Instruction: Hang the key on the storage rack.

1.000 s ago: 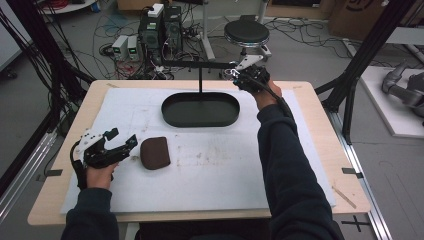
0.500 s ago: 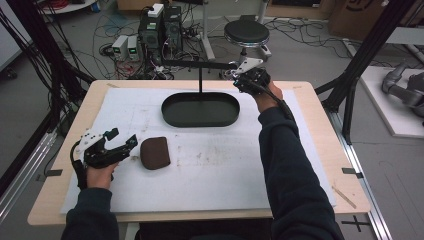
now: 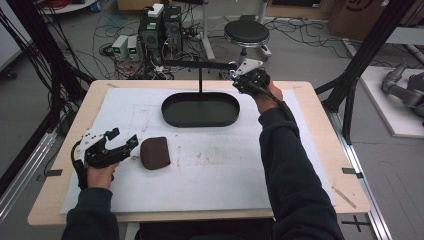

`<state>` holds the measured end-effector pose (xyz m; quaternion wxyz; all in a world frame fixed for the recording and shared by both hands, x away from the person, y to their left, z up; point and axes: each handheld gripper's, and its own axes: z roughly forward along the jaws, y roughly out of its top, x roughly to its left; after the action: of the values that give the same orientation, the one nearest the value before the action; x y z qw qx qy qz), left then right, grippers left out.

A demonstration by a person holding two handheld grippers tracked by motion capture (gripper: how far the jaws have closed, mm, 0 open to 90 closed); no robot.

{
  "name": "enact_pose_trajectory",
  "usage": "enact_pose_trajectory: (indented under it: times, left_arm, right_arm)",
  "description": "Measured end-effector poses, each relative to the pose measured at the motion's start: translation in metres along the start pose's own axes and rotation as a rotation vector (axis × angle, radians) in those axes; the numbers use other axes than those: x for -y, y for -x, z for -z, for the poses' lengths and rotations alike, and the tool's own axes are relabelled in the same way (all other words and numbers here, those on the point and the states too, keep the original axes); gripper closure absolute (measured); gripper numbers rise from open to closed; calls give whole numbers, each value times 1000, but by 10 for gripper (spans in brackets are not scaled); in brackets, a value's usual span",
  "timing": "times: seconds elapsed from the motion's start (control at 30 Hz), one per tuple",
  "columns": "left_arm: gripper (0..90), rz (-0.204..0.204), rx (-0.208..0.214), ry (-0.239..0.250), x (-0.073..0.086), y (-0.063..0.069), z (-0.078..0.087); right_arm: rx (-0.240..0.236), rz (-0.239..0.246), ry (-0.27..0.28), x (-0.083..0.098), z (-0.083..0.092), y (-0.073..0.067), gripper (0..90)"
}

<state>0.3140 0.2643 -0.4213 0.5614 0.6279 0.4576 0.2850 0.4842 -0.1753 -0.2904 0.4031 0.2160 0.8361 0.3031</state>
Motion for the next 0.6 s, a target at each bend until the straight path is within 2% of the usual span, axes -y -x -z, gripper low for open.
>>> enact_pose_trajectory:
  times: [0.27,0.43,0.6]
  left_arm:
    - [206,1,-1,0,0,0,0]
    - [206,3,-1,0,0,-1,0]
    - [206,-2,0,-2,0,0,0]
  right_arm:
    - [-2,18,36,-4,6,-3,691]
    - [4,19,25,-3,5,-2,691]
    - [12,-6,-18,1,-6,0,690]
